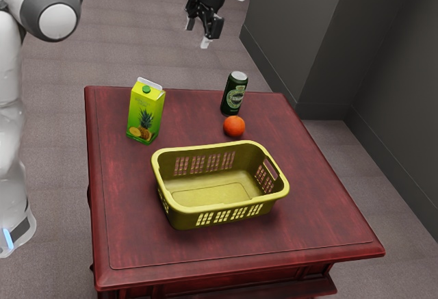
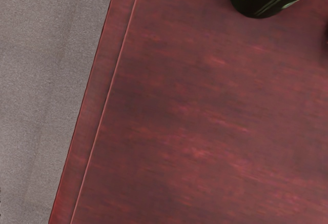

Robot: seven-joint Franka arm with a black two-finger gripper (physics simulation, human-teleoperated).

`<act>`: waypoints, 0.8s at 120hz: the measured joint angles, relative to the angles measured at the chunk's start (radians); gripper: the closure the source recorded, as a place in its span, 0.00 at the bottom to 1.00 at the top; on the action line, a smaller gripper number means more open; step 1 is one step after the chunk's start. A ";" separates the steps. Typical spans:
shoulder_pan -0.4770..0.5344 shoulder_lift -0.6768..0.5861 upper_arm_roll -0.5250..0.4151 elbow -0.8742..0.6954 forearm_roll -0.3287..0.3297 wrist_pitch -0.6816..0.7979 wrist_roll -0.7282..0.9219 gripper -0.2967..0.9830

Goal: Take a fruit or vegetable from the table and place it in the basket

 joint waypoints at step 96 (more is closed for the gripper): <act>0.011 -0.125 -0.154 0.393 -0.113 -0.201 0.020 0.23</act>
